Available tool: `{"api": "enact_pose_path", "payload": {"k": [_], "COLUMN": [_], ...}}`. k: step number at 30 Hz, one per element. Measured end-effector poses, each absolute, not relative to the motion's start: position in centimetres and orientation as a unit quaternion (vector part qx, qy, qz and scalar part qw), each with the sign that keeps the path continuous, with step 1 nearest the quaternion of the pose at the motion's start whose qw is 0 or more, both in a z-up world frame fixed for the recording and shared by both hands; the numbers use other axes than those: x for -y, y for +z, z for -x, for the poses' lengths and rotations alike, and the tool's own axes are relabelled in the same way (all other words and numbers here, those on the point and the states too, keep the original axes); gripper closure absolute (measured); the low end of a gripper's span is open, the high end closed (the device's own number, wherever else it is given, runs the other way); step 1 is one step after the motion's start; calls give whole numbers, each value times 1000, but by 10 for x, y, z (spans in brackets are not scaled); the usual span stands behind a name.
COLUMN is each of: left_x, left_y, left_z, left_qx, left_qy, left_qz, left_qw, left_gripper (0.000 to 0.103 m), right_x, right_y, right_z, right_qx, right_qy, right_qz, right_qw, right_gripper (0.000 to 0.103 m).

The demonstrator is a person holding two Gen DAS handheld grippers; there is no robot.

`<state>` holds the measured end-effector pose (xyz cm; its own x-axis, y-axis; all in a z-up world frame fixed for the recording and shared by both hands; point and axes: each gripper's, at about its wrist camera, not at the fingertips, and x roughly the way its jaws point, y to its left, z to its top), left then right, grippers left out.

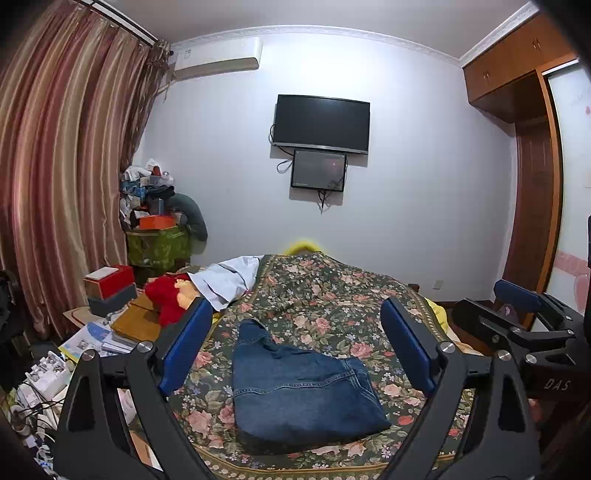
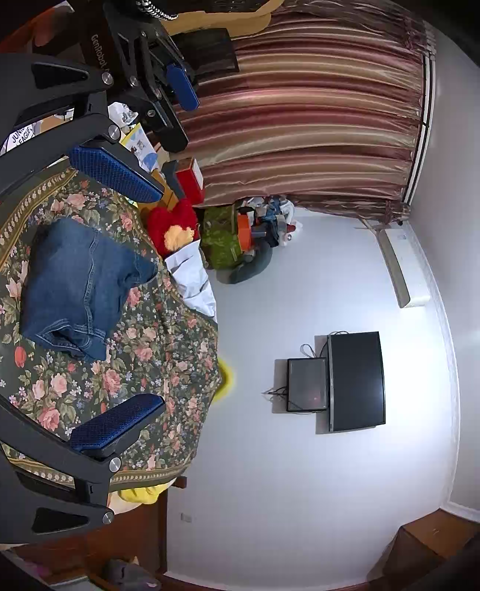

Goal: Fold large clothes

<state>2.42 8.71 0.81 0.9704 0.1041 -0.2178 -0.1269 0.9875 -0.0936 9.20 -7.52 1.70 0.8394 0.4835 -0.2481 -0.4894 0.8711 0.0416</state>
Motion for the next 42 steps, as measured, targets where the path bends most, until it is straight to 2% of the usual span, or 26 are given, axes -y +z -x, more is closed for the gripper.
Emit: {"api": "enact_pose_path", "payload": {"k": [42], "left_x": [-82], "left_y": [1], "left_z": [-36], "left_qx": [-122], "left_qy": [43], "left_qz": [53], "left_qw": [990], "left_gripper": [6], "right_x": [83], "right_y": [12], "right_z": [-99], "right_qx": [-144], "right_qy": [243], "right_qz": [-1], "right_qw": [959], "right_gripper": [0]}}
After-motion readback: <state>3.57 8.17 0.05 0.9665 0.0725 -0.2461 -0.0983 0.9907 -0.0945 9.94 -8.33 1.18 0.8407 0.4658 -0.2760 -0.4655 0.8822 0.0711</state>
